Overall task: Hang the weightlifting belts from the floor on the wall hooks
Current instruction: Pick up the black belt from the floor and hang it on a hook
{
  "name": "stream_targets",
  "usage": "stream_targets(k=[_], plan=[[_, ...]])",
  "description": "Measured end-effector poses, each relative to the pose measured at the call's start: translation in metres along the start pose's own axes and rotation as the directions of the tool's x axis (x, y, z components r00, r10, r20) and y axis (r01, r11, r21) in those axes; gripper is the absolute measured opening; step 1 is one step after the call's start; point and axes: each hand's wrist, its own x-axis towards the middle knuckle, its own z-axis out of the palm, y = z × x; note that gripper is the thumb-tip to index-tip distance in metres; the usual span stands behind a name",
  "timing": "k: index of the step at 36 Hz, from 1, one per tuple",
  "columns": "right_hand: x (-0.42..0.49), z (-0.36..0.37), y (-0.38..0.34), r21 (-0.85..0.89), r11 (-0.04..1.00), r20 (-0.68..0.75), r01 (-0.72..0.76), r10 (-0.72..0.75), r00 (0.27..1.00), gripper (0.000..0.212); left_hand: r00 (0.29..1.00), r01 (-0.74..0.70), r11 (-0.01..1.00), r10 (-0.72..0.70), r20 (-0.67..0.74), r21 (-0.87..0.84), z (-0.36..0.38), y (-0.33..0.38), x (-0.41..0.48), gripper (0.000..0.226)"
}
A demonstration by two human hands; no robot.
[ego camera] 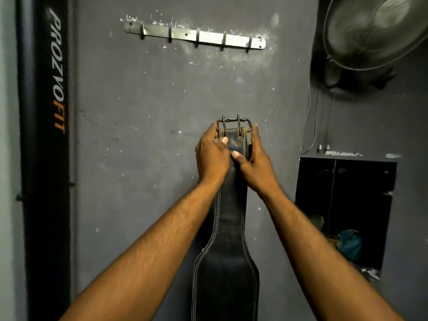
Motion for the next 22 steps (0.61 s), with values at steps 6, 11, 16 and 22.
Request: stream_targets(k=[6, 11, 16, 22], plan=[[0.08, -0.008, 0.012, 0.038, 0.999, -0.022, 0.013, -0.012, 1.0, 0.087, 0.999, -0.044, 0.998, 0.044, -0.001, -0.034, 0.038, -0.004, 0.071, 0.04], [0.162, -0.035, 0.008, 0.142, 0.99, -0.01, 0.026, -0.025, 1.0, 0.088, 0.993, -0.106, 0.991, 0.11, 0.045, -0.079, 0.073, 0.016, 0.145, 0.04], [0.231, -0.057, -0.001, 0.199, 0.976, -0.031, 0.087, -0.083, 0.996, 0.088, 0.989, -0.14, 0.986, 0.143, 0.035, -0.087, 0.111, 0.037, 0.214, 0.046], [0.289, -0.065, -0.006, 0.203, 0.972, -0.033, 0.114, -0.11, 0.993, 0.082, 0.981, -0.195, 0.981, 0.194, 0.018, 0.024, 0.137, 0.045, 0.272, 0.043]])
